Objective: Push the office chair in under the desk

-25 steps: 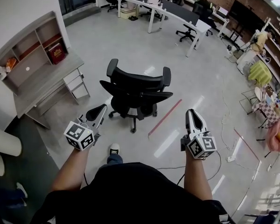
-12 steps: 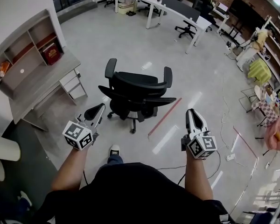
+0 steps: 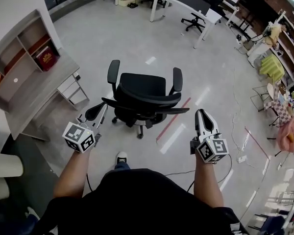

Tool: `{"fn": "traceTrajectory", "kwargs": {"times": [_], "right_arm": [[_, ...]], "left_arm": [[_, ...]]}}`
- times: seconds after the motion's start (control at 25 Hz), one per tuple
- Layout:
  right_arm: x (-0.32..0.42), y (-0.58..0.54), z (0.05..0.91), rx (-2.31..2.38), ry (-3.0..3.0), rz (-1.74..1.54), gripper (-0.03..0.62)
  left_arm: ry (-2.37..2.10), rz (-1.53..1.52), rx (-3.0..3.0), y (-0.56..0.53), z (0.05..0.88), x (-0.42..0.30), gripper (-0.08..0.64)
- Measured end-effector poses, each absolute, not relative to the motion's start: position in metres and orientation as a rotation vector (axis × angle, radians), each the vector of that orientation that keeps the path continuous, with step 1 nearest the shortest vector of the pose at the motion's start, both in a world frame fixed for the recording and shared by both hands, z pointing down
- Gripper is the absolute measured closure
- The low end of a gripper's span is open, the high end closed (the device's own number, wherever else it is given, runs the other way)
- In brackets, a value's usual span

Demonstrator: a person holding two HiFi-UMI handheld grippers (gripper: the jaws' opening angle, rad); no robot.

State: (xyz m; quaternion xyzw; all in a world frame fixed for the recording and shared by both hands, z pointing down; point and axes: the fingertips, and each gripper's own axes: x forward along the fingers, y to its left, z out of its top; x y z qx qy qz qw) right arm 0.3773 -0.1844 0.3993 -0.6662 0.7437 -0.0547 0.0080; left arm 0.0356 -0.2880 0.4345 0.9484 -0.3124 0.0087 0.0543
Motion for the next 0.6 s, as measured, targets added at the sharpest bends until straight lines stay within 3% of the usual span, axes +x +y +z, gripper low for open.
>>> {"fn": "traceTrajectory", "kwargs": {"times": [0.6], "right_arm": [[0.344,-0.262,0.384,-2.164,2.293,-0.153,0.551]], "left_arm": [[-0.861,0.006,2.87,-0.382,0.438,0.01,0.545]]}}
